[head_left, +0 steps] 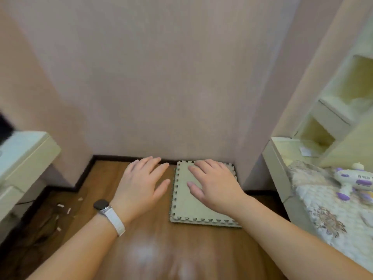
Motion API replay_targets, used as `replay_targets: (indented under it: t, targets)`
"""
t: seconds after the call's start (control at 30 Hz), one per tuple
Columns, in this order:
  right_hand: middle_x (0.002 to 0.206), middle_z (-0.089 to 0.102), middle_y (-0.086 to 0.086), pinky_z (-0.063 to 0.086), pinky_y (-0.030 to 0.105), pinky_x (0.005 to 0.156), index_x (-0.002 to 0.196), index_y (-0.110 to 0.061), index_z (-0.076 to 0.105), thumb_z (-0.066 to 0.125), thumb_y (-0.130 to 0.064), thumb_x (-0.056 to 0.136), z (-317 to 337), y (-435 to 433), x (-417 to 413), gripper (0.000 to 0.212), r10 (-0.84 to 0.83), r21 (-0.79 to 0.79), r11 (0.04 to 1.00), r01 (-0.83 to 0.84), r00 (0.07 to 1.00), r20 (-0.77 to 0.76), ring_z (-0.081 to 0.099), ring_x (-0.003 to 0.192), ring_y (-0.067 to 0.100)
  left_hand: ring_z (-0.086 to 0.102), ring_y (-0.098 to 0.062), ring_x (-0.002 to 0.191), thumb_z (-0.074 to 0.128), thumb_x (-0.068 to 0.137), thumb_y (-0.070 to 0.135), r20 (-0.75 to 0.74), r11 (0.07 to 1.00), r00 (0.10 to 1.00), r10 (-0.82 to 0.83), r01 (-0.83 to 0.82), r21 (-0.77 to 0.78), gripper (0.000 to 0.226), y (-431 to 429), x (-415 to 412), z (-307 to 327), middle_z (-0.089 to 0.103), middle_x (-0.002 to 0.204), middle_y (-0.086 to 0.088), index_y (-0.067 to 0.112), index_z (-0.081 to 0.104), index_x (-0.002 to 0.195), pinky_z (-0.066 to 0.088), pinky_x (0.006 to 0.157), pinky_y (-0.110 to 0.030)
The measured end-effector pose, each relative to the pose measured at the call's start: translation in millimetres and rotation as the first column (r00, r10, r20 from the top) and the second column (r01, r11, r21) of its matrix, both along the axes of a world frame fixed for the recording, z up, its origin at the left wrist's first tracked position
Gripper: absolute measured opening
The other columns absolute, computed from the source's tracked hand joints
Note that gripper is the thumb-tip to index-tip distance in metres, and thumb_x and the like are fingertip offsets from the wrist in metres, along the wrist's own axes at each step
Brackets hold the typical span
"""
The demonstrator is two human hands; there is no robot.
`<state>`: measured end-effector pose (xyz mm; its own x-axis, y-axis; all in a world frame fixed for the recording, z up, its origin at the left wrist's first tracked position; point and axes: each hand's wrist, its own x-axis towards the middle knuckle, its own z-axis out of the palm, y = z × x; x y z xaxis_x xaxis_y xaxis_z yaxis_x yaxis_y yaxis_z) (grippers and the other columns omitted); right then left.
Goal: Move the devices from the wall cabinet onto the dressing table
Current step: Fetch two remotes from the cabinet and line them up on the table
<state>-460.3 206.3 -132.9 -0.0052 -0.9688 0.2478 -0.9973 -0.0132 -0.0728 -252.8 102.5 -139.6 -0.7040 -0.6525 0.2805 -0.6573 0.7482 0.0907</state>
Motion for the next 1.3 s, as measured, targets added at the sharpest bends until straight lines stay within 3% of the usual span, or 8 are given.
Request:
replay_targets:
  t: [0.3, 0.7, 0.93, 1.3]
  targets:
    - [0.117, 0.064, 0.004, 0.046, 0.039, 0.088, 0.121, -0.015, 0.062, 0.042, -0.048, 0.091, 6.3, -113.4, 84.4, 0.049, 0.275, -0.014, 0.961, -0.276, 0.961, -0.036, 0.058, 0.108, 0.027, 0.050, -0.023, 0.130, 0.044, 0.093, 0.049, -0.040, 0.959, 0.959, 0.282, -0.280, 0.054, 0.049, -58.1, 106.4, -2.8, 0.059, 0.137, -0.002, 0.023, 0.061, 0.130, 0.036, 0.108, -0.045]
    - [0.119, 0.064, 0.003, 0.046, 0.039, 0.090, 0.123, -0.017, 0.061, 0.043, -0.049, 0.091, 13.5, -291.1, 111.9, 0.048, 0.562, -0.066, 0.826, -0.560, 0.827, 0.018, 0.058, 0.110, 0.028, 0.046, -0.021, 0.132, 0.041, 0.093, 0.051, 0.074, 0.800, 0.797, 0.599, -0.600, -0.001, 0.049, -149.7, 132.6, 24.2, 0.054, 0.141, 0.001, 0.028, 0.055, 0.135, 0.031, 0.110, -0.044]
    - [0.121, 0.062, 0.003, 0.044, 0.039, 0.092, 0.126, -0.019, 0.059, 0.039, -0.050, 0.093, 45.3, -396.9, 108.5, 0.049, 0.703, -0.108, 0.702, -0.704, 0.709, -0.051, 0.056, 0.112, 0.027, 0.049, -0.021, 0.124, 0.044, 0.093, 0.049, 0.129, 0.735, 0.723, 0.678, -0.661, -0.154, 0.046, -205.9, 138.4, 57.8, 0.060, 0.131, 0.000, 0.025, 0.058, 0.130, 0.030, 0.104, -0.036]
    - [0.114, 0.064, 0.006, 0.047, 0.041, 0.087, 0.118, -0.014, 0.063, 0.043, -0.047, 0.089, 80.6, -495.5, 200.1, 0.048, 0.817, -0.194, 0.553, -0.811, 0.573, -0.064, 0.058, 0.107, 0.029, 0.051, -0.024, 0.125, 0.041, 0.094, 0.049, 0.052, 0.599, 0.602, 0.796, -0.773, -0.209, 0.047, -265.3, 210.7, 93.3, 0.061, 0.132, -0.001, 0.024, 0.060, 0.129, 0.038, 0.104, -0.040]
